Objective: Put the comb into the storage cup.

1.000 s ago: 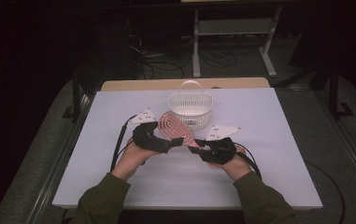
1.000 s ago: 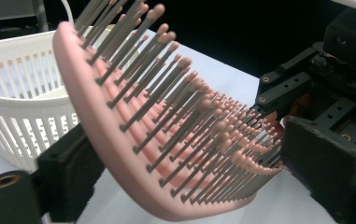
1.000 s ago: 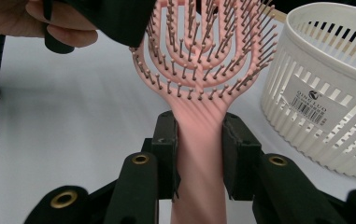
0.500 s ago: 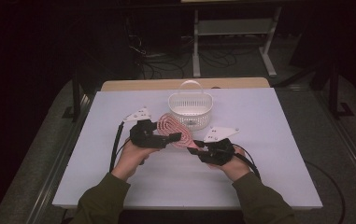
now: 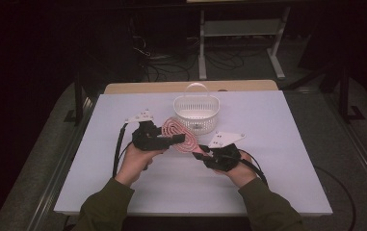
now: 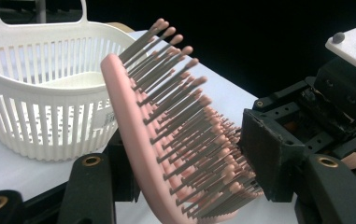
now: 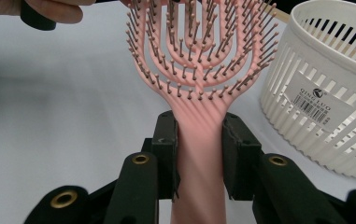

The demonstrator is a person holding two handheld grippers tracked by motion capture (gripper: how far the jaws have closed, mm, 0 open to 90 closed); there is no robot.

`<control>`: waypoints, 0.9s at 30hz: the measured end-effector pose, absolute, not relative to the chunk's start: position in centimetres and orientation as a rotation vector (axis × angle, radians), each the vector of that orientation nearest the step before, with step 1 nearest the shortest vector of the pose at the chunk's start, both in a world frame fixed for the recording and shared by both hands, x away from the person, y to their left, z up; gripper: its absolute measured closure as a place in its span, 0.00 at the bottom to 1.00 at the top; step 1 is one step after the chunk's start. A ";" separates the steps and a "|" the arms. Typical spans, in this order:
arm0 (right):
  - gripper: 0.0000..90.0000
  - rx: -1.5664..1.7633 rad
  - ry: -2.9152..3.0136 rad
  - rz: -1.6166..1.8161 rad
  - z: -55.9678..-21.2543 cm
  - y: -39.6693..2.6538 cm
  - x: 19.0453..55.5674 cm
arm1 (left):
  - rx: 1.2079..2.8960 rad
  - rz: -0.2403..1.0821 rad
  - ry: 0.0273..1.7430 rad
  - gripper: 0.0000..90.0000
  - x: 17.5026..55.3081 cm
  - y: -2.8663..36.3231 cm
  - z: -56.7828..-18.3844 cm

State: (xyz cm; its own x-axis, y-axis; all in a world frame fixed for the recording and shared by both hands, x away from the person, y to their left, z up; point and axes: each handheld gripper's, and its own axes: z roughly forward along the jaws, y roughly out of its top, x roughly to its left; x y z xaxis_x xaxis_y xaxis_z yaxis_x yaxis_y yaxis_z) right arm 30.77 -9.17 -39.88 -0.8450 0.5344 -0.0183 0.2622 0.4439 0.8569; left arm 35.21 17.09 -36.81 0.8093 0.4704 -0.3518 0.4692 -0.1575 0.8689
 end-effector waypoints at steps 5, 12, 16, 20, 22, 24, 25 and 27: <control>0.76 0.683 2.416 1.347 -40.0 -9.0 30.7 | 1.775 -0.008 0.733 0.54 35.3 17.3 -36.8; 0.76 0.683 2.417 1.335 -40.2 -8.7 30.7 | 1.772 -0.022 0.741 0.58 35.3 17.3 -36.7; 0.76 0.682 2.420 1.326 -40.3 -8.6 30.7 | 1.772 -0.023 0.738 0.60 35.3 17.3 -36.7; 0.76 0.682 2.426 1.327 -40.4 -8.5 30.7 | 1.767 -0.029 0.732 0.61 35.2 17.3 -36.7; 0.76 0.683 2.429 1.327 -40.4 -8.5 30.7 | 1.767 -0.034 0.727 0.63 35.2 17.3 -36.7; 0.76 0.682 2.432 1.323 -40.5 -8.4 30.7 | 1.767 -0.036 0.722 0.64 35.2 17.3 -36.6; 0.76 0.682 2.433 1.323 -40.5 -8.4 30.7 | 1.767 -0.040 0.716 0.64 35.2 17.3 -36.6; 0.76 0.681 2.437 1.323 -40.5 -8.3 30.7 | 1.765 -0.046 0.709 0.67 35.1 17.2 -36.6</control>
State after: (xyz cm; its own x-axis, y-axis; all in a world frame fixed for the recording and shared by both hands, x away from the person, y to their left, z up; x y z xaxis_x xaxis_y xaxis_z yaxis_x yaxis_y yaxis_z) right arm 30.74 -8.32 -40.53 -0.8478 0.5297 -0.0242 0.2684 0.4681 0.8419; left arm 35.13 17.21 -36.64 0.8152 0.4353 -0.3821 0.4811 -0.1414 0.8652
